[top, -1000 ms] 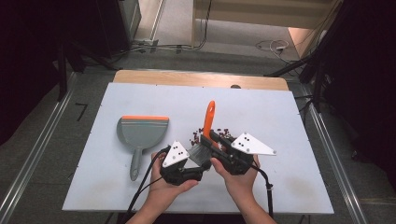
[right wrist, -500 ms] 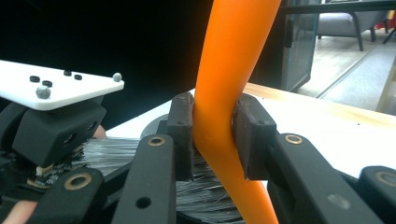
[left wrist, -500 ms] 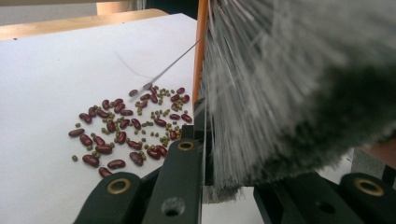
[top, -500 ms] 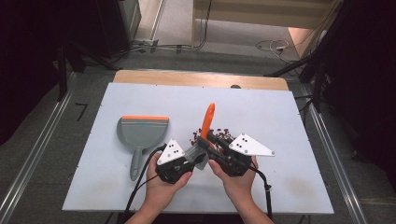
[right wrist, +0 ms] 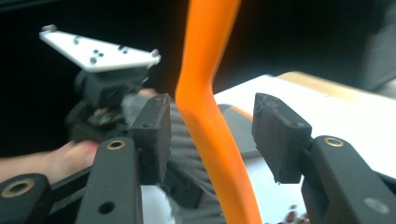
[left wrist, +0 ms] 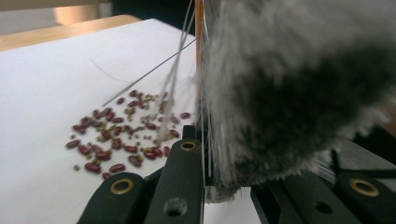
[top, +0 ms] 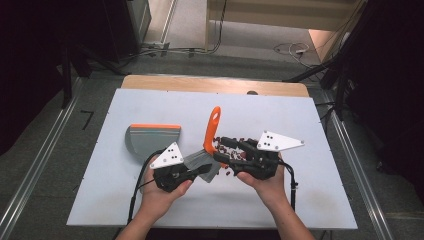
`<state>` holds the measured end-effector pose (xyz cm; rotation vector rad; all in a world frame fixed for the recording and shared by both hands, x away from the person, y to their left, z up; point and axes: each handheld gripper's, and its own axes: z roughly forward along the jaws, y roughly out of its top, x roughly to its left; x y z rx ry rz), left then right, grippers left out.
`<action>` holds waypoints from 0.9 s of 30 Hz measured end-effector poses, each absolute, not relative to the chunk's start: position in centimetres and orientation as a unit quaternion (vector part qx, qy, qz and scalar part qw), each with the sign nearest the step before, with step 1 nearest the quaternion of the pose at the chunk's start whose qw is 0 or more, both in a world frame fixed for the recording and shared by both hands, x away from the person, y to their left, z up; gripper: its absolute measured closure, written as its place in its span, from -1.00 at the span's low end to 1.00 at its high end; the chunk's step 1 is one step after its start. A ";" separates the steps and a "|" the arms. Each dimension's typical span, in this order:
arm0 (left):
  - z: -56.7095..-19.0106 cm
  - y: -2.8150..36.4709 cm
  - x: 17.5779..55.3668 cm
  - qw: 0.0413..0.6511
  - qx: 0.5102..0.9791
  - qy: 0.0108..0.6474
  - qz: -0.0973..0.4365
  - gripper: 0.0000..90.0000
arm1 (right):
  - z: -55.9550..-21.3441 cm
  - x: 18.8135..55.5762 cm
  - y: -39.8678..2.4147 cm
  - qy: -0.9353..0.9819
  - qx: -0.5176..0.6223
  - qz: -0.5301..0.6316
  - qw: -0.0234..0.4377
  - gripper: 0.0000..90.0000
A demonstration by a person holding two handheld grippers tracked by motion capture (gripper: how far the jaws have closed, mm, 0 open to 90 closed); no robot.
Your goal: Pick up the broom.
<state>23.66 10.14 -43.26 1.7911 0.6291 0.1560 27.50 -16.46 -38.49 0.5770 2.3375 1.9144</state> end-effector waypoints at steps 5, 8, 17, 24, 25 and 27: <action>-43.1 10.5 23.7 0.582 0.777 0.235 0.041 0.90 | -38.8 28.3 -17.1 0.765 0.152 0.625 -0.025 0.13; -43.2 10.5 23.7 0.584 0.780 0.222 0.027 0.90 | -39.1 28.5 -16.8 0.767 0.115 0.629 -0.047 0.15; -43.1 10.4 23.5 0.604 0.777 0.175 -0.018 0.90 | -40.1 28.4 -15.6 0.795 0.084 0.591 -0.112 0.18; -43.2 10.2 23.5 0.602 0.781 0.164 -0.032 0.89 | -40.9 28.4 -15.4 0.794 0.076 0.588 -0.132 0.48; -43.2 10.2 23.5 0.601 0.782 0.164 -0.031 0.89 | -41.0 28.4 -15.4 0.793 0.076 0.590 -0.131 0.50; -43.3 10.2 23.6 0.600 0.783 0.164 -0.034 0.88 | -41.0 28.3 -15.4 0.792 0.080 0.590 -0.130 0.51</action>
